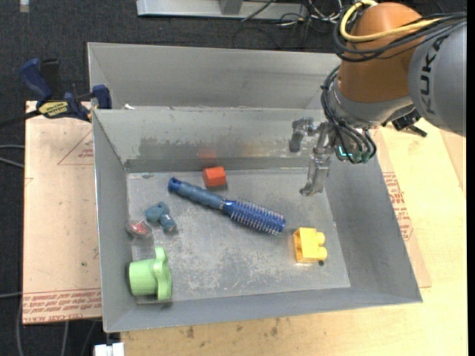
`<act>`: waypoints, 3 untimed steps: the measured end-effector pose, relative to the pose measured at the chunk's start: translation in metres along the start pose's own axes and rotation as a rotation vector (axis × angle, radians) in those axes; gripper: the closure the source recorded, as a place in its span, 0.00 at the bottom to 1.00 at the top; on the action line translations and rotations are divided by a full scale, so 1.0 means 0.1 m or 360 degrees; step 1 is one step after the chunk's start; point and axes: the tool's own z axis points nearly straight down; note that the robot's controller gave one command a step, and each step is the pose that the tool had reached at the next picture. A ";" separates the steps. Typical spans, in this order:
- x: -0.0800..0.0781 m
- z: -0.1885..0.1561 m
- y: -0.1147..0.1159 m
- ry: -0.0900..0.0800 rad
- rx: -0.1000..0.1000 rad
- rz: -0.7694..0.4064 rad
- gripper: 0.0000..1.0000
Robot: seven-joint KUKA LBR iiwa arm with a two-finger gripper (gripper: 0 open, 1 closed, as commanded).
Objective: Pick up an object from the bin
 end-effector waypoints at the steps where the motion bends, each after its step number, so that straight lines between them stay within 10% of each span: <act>1: 0.63 1.20 0.40 0.0004 -0.0001 -0.0120 0.00; 2: 0.52 1.53 0.76 -0.0008 -0.0002 0.0035 0.00; 3: 0.52 1.52 0.75 -0.0010 0.0000 0.0037 1.00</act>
Offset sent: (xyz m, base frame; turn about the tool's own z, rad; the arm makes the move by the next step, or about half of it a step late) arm -0.0607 0.0382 -0.1149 -0.0731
